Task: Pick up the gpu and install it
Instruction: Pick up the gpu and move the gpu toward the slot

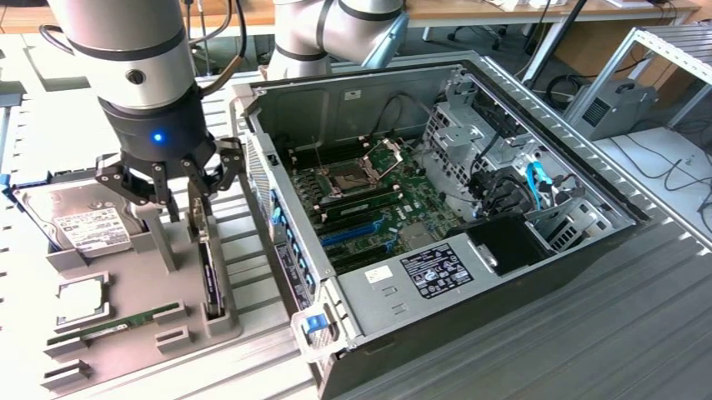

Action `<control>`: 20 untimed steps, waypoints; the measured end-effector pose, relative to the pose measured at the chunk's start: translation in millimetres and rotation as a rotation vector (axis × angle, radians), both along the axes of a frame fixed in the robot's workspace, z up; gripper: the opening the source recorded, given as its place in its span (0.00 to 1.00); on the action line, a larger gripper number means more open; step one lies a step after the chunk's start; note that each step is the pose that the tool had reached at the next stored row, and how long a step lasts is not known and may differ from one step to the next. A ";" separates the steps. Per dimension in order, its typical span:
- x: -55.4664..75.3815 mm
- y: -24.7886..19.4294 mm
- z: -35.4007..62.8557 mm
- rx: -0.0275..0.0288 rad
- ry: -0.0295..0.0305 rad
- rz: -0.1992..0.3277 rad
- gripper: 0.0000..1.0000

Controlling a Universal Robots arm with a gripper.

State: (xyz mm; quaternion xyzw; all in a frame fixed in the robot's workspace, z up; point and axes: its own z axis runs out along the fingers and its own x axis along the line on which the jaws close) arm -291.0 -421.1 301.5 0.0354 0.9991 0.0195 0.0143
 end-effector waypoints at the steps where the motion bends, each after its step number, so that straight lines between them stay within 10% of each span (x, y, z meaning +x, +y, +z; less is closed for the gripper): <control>1: 0.0 0.0 -0.2 0.0001 0.0000 0.000 0.42; 20: 0.0 1.6 -4.4 0.0000 0.0000 0.000 0.42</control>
